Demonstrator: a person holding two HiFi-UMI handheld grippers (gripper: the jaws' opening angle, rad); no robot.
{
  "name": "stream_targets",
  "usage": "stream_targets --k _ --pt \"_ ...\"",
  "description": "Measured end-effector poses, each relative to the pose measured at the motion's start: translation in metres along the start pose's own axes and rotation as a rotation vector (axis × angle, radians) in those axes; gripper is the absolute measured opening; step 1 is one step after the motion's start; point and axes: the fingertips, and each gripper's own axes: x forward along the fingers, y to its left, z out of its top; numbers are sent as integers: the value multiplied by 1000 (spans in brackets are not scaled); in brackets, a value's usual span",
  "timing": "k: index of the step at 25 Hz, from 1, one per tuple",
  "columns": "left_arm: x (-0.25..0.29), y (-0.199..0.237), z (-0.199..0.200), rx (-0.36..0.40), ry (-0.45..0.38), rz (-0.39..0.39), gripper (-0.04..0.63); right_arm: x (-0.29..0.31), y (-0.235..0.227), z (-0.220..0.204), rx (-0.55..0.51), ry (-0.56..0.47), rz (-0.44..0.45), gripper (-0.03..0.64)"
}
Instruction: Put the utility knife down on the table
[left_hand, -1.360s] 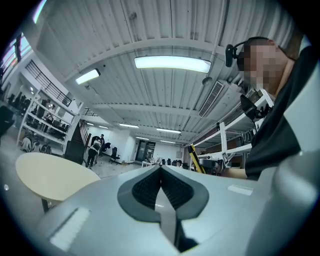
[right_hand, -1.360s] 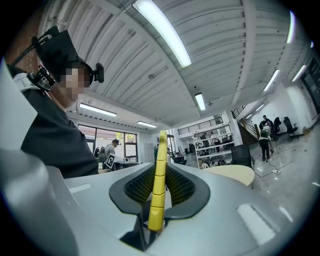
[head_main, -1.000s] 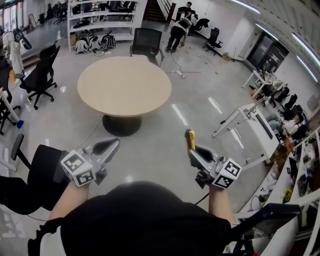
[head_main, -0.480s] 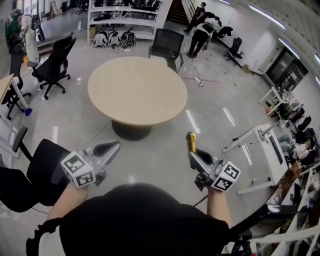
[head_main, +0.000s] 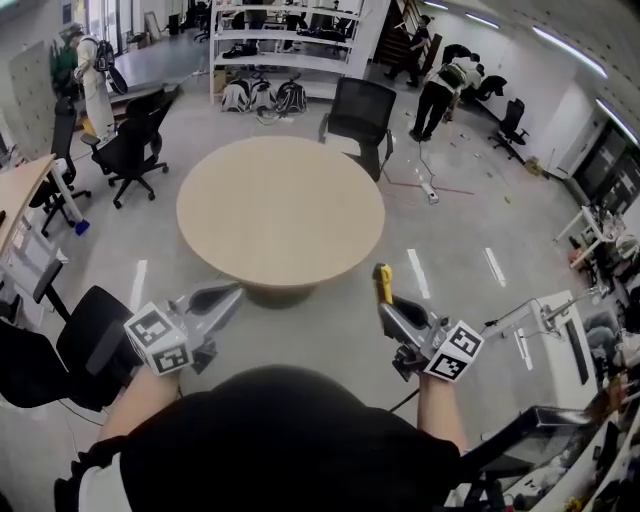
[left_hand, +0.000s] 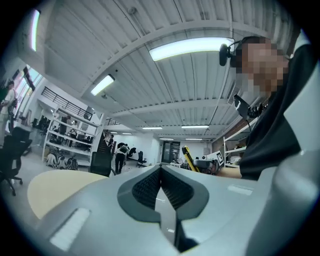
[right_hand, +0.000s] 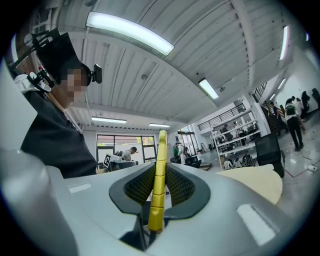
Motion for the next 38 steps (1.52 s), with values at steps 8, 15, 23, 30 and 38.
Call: stream_targets --k 8,15,23,30,38 --pt "84 -9 -13 15 51 14 0 -43 -83 6 38 -26 14 81" --pt "120 27 -16 -12 63 -3 0 -31 -131 7 64 -19 -20 81" --pt "134 143 -17 -44 18 -82 0 59 -174 13 -1 6 -98 81" --pt "143 255 17 -31 -16 -152 0 164 -206 41 -35 2 -131 81" --pt "137 338 9 -61 -25 -132 0 250 -243 29 -18 72 -104 81"
